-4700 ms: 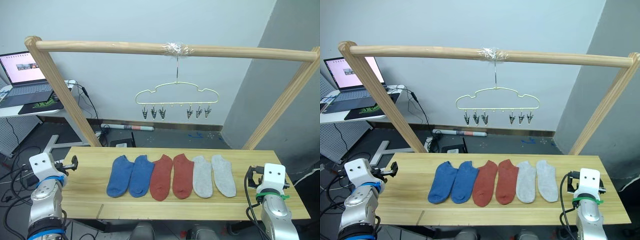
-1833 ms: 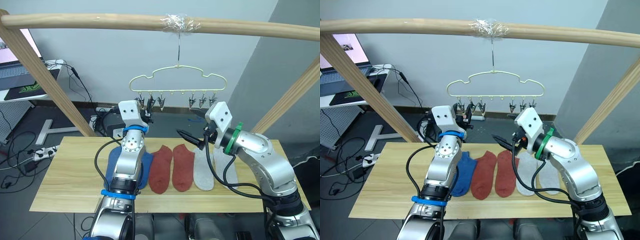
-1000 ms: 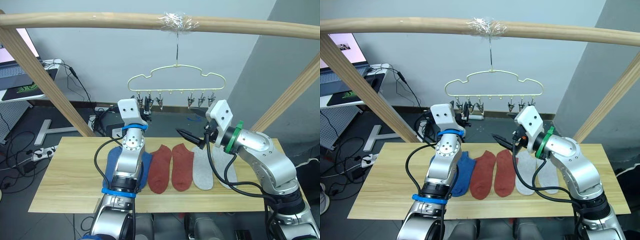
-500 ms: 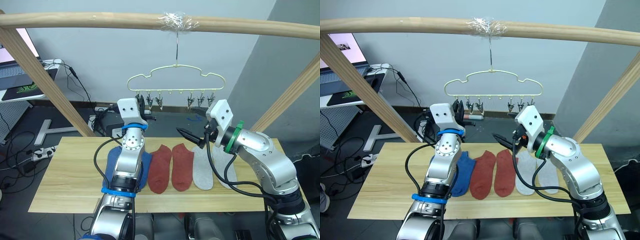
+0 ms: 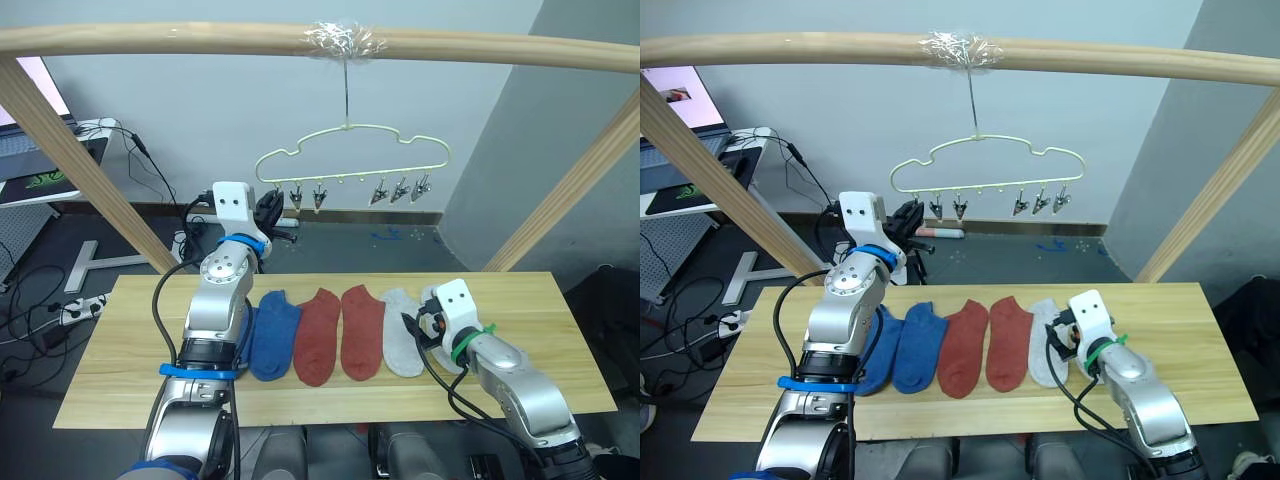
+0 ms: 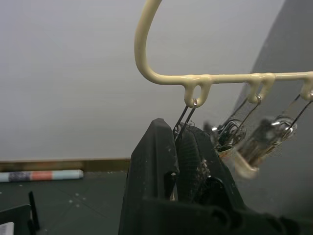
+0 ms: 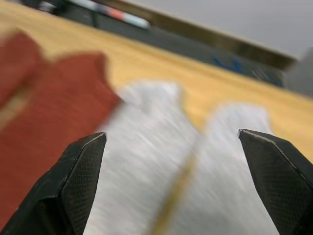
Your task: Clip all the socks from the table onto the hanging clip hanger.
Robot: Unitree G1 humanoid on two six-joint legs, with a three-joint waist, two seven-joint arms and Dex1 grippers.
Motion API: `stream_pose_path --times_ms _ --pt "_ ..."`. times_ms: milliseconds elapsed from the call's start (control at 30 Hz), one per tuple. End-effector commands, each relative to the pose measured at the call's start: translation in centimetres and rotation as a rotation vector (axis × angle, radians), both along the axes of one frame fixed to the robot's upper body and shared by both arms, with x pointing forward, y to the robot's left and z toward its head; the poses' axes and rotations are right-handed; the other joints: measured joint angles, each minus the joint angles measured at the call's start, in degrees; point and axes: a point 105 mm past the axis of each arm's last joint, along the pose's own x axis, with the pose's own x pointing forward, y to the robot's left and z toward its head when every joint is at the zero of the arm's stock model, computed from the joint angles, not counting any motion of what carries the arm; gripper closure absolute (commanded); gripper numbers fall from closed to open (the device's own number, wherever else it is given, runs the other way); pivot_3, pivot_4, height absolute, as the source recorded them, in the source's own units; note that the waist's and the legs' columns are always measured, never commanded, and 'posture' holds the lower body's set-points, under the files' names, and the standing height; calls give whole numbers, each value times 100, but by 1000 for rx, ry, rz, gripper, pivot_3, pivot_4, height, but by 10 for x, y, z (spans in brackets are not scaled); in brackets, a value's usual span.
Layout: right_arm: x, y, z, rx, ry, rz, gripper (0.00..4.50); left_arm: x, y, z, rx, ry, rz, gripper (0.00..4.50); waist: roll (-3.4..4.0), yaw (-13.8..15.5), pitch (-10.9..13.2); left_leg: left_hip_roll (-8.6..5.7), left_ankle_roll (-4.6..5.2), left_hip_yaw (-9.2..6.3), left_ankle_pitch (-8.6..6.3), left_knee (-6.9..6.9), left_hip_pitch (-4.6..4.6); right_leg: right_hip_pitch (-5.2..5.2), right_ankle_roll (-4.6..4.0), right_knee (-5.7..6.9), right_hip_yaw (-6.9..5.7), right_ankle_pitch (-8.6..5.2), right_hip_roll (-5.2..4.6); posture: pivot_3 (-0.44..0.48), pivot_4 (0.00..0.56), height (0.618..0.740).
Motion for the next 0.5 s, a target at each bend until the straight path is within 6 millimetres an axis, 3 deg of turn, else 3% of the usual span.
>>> stream_pose_path --times_ms 33,300,467,500 --pt "7 -14 -5 0 -18 -40 0 -4 6 -5 -7 20 10 4439 4 -26 9 0 0 1 0 0 0 0 0 0 1 0 0 207 231 740" --pt "27 -39 -33 76 85 -141 0 -13 3 -7 -13 18 14 4439 19 -27 59 0 0 1 0 -2 -1 0 0 -1 2 0 0 239 237 740" --pt "19 -39 -51 62 166 -97 0 -15 9 -7 -6 20 30 4439 18 -19 59 0 0 3 0 -2 -2 0 1 -3 4 0 -1 249 237 740" --pt "16 -40 -57 42 185 -86 169 -15 10 -7 -4 21 35 4439 18 -19 59 0 0 3 0 -2 -1 1 1 -3 5 0 -1 259 234 740"
